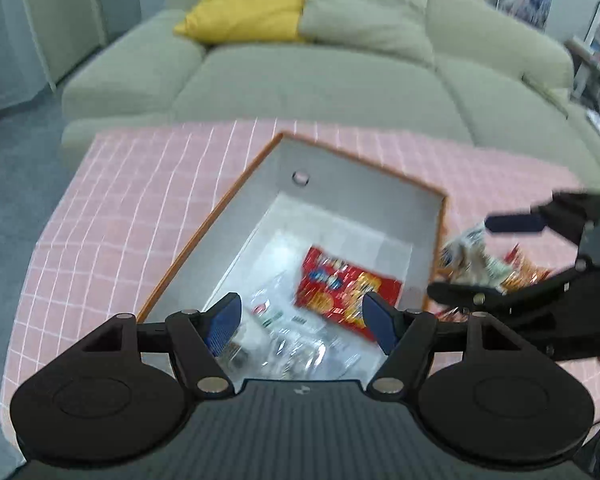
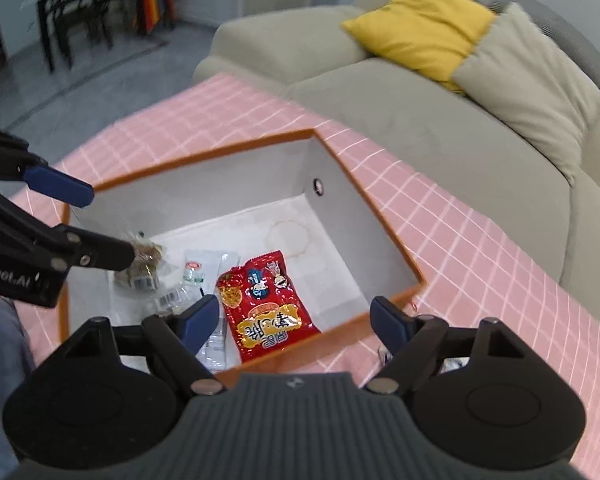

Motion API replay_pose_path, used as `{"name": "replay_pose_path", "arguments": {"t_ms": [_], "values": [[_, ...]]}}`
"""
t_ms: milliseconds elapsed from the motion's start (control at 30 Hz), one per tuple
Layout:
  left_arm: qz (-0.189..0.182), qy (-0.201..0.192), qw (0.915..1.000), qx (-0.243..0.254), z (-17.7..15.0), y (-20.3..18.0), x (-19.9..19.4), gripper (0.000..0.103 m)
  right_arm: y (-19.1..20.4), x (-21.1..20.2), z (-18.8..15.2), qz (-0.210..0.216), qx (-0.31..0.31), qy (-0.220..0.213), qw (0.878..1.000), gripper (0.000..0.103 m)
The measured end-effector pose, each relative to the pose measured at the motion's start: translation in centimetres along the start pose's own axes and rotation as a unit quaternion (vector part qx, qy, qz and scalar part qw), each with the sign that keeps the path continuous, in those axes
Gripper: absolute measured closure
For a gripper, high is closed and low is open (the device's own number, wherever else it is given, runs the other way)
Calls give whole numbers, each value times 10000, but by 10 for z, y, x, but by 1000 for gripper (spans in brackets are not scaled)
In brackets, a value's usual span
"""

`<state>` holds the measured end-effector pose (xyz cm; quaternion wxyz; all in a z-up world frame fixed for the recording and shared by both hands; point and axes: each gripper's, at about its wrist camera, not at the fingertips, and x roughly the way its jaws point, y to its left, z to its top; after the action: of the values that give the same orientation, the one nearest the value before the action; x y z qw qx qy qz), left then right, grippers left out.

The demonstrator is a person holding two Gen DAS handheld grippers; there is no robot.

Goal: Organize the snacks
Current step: 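Move both grippers back toward the remaining snacks on the table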

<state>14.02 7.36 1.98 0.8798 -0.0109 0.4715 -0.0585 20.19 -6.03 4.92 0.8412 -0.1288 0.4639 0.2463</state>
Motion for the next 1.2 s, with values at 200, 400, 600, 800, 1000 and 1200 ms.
{"name": "replay_pose_path", "arguments": {"t_ms": [200, 400, 600, 800, 1000, 1200], "values": [[-33, -616, 9980, -130, -13, -27, -14, 22, -4, -37, -35, -281, 590, -384, 9971, 23], [-216, -1035, 9943, -152, -27, -59, -26, 22, -13, -74, -77, -657, 1184, -749, 9880, 23], [-423, -1063, 9934, 3, -44, -89, -23, 22, -16, -101, -127, -1214, 1422, -889, 9783, 23], [-544, -910, 9940, 261, -69, -112, -9, 27, -23, -116, -170, -1625, 1813, -1088, 9638, 23], [-770, -672, 9944, 266, -88, -126, 8, 48, -34, -108, -204, -1925, 2241, -915, 9510, 24], [-846, -494, 9949, 235, -92, -132, 28, 53, -47, -91, -224, -1786, 2607, -630, 9467, 27]]}}
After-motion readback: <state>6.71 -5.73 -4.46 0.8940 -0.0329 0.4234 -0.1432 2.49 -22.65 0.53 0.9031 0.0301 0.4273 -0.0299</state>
